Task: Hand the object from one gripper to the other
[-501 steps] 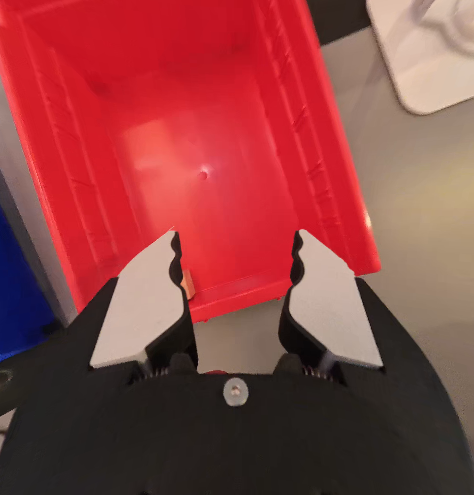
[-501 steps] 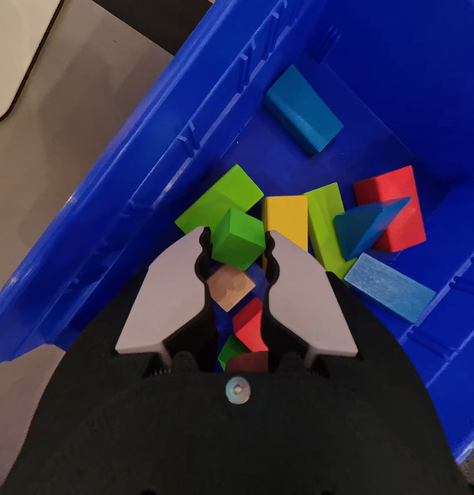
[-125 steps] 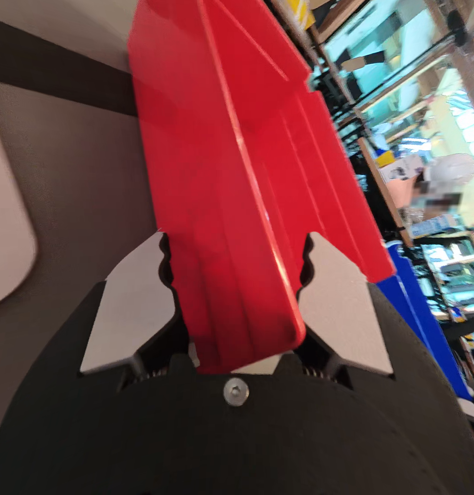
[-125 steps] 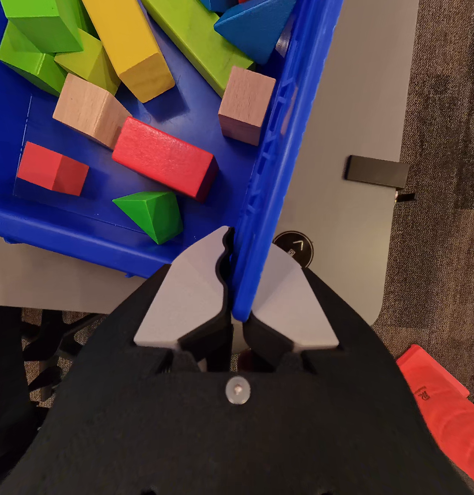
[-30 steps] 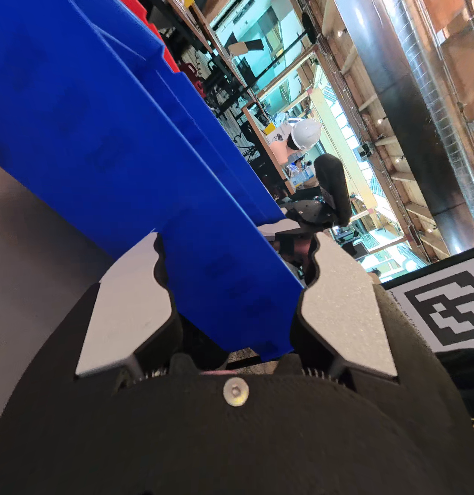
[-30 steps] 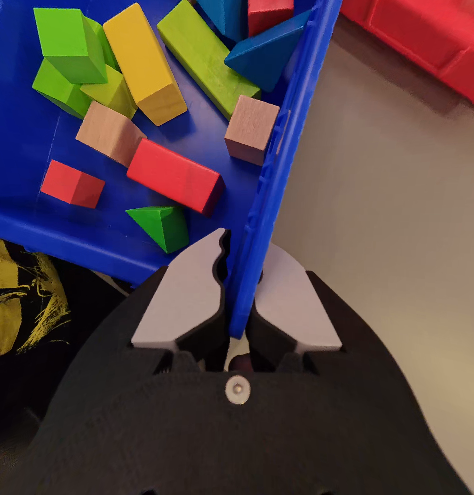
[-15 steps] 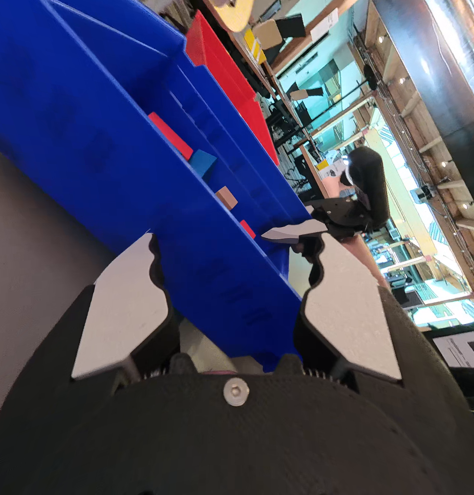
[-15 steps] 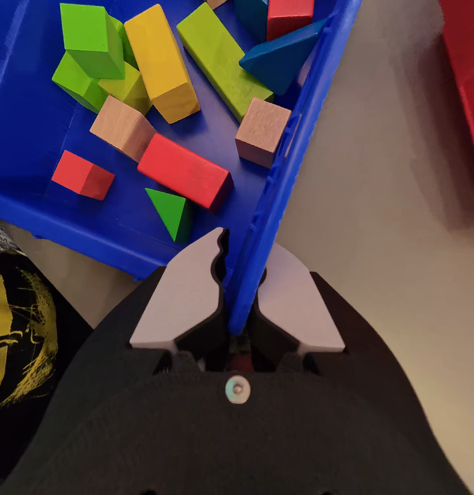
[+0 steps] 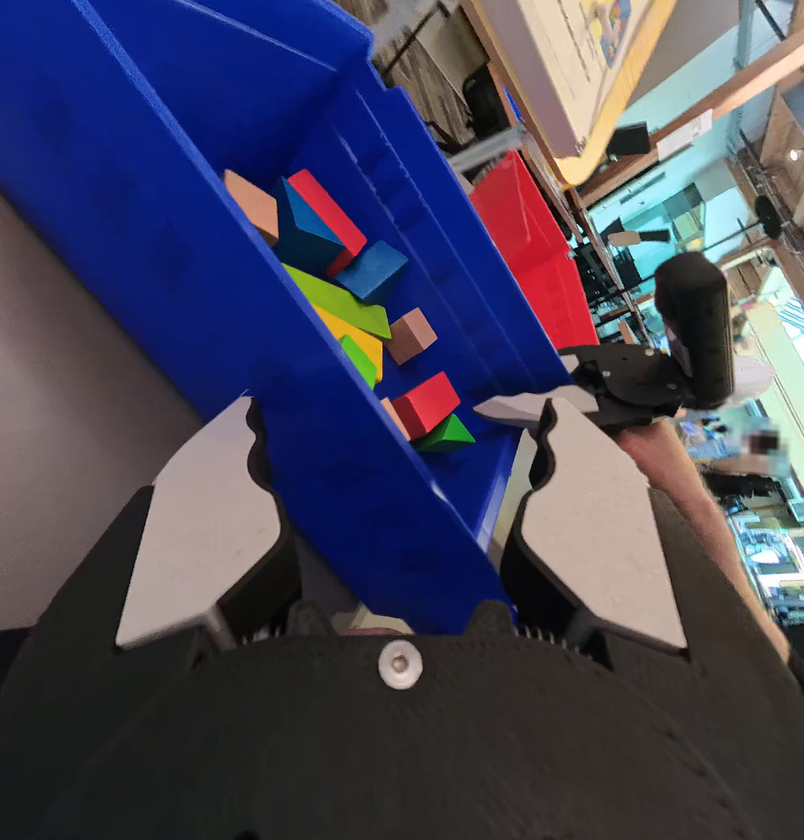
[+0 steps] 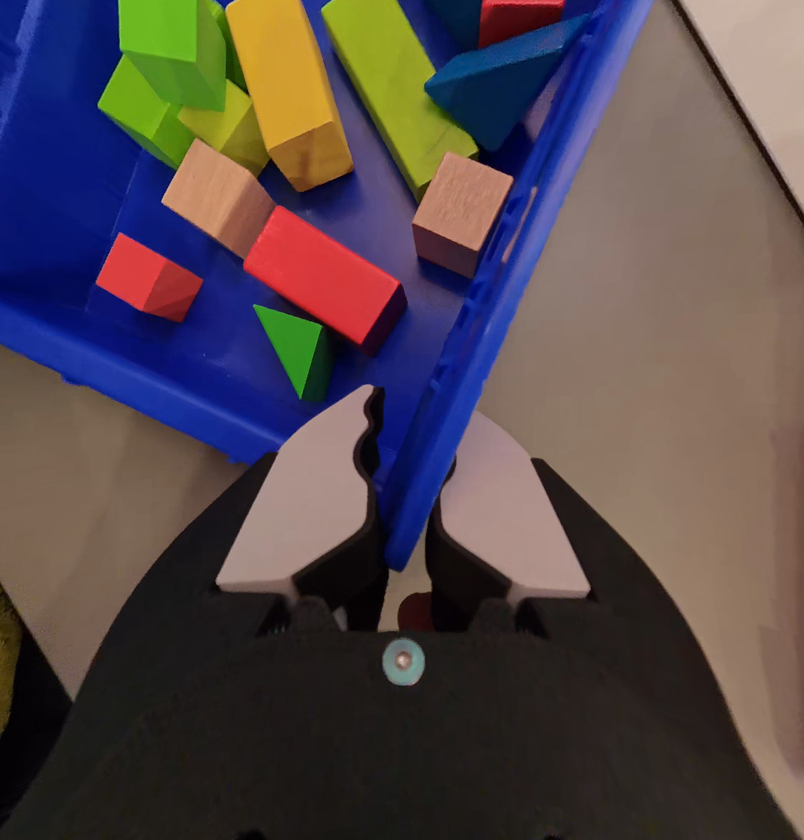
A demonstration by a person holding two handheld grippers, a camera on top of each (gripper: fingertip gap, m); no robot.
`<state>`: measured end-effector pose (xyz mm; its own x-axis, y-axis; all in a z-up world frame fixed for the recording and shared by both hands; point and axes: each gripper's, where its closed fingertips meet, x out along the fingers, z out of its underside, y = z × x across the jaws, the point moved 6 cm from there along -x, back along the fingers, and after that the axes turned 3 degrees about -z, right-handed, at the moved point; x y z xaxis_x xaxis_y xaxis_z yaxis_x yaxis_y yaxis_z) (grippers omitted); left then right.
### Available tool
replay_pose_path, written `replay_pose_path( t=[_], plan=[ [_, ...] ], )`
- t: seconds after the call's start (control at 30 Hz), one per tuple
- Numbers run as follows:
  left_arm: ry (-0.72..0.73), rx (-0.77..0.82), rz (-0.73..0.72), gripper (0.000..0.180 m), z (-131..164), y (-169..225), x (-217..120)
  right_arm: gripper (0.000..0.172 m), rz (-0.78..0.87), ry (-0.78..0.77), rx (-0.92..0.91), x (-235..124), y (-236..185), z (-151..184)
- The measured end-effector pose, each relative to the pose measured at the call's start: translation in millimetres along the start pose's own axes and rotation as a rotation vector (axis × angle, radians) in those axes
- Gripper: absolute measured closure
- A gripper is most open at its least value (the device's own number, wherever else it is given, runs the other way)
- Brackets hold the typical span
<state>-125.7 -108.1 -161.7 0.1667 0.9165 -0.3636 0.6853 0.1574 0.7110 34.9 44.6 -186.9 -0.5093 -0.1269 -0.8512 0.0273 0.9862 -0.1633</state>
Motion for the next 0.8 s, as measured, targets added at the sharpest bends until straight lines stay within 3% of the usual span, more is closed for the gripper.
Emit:
replay_pose_path(
  t=[0.33, 0.47, 0.57, 0.67, 0.8],
  plan=[
    [-0.077, -0.011, -0.11, 0.066, -98.0, -80.6, 2.0, 0.135, -0.079, 0.04, -0.046, 60.5, -12.2, -90.8],
    [-0.103, 0.077, -0.174, 0.079, -138.0, -115.8, 15.3, 0.133, -0.065, 0.078, 0.002, 82.4, -7.5, -129.4],
    [-0.151, 0.131, -0.216, 0.087, -168.8, -141.4, 24.5, 0.114, -0.136, 0.157, 0.074, 98.5, -8.9, -156.6],
    [-0.203, 0.168, -0.212, 0.095, -194.8, -163.0, 30.5, 0.081, -0.217, 0.207, 0.128, 115.0, -16.3, -177.7],
    [-0.3, 0.252, -0.231, 0.104, -224.4, -190.4, 39.0, 0.07, -0.25, 0.227, 0.113, 129.9, -23.8, -199.4]
  ],
)
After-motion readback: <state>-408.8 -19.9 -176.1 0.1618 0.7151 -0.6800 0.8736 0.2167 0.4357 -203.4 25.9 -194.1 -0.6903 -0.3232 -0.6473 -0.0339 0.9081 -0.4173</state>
